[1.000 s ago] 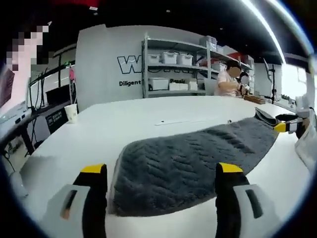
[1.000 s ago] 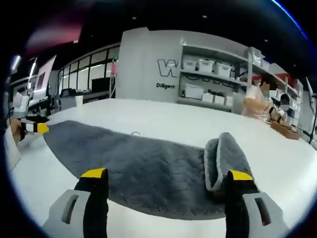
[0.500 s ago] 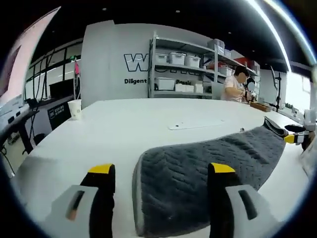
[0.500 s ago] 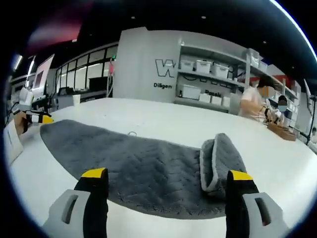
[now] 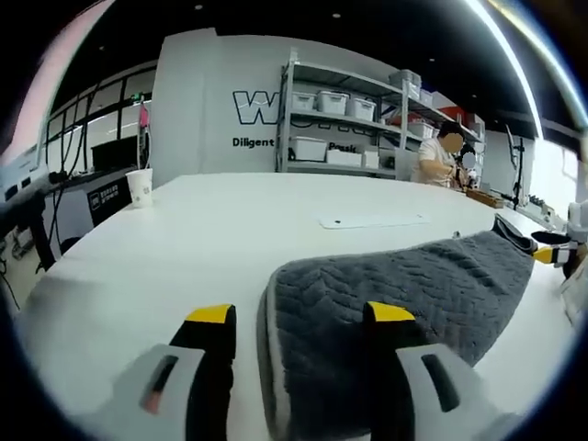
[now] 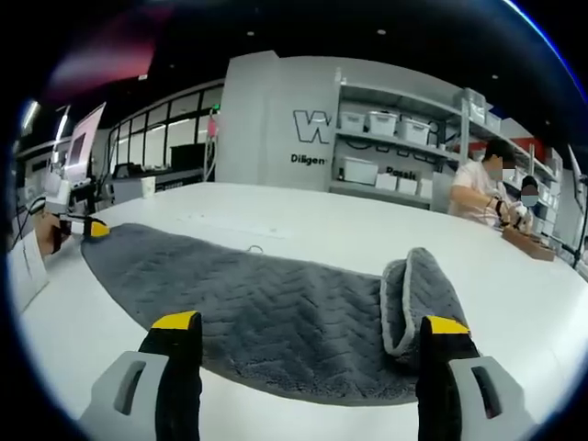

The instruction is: Open the folded towel by lifting each exposed corner and separating the folded layers until the towel lies flat within the target outline without major curled edges

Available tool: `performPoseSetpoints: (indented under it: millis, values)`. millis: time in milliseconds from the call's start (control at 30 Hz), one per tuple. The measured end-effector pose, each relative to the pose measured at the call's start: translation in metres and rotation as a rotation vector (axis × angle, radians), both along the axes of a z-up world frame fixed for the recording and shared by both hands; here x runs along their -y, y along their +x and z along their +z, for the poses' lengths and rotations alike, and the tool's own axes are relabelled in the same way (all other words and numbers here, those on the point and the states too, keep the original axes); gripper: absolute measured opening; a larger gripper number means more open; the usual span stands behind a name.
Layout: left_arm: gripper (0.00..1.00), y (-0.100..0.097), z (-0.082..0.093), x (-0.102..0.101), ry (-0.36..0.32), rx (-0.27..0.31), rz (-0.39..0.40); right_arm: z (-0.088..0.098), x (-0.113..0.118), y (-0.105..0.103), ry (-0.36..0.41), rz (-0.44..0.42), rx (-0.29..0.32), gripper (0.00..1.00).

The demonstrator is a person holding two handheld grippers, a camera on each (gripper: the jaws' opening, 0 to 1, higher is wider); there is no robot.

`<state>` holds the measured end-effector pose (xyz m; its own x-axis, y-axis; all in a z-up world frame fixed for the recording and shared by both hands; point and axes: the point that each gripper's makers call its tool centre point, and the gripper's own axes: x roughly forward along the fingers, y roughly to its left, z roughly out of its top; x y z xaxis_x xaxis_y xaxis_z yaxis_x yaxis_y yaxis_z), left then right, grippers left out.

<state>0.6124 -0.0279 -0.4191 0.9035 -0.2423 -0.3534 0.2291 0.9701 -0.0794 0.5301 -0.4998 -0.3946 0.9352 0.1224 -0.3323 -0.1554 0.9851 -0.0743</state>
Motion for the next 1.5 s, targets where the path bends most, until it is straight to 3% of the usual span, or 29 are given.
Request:
performPoseSetpoints:
  millis: [200,600,833,1500]
  values:
    - [0.34,0.0,-0.007,0.002,-0.005,-0.026,0.0,0.0,-0.002,0.0,-0.008,0.007,-0.002,0.96]
    - [0.12,-0.002,-0.013,0.017,0.071,-0.025,-0.055,-0.002,-0.007,-0.001,-0.005,0.021,-0.015,0.95]
    - [0.08,-0.003,-0.012,0.017,0.148,-0.013,-0.048,-0.004,-0.007,-0.001,-0.006,0.024,-0.022,0.95]
    - [0.08,-0.007,-0.011,-0.011,0.192,-0.023,0.027,-0.007,-0.01,-0.001,-0.006,0.031,-0.037,0.95]
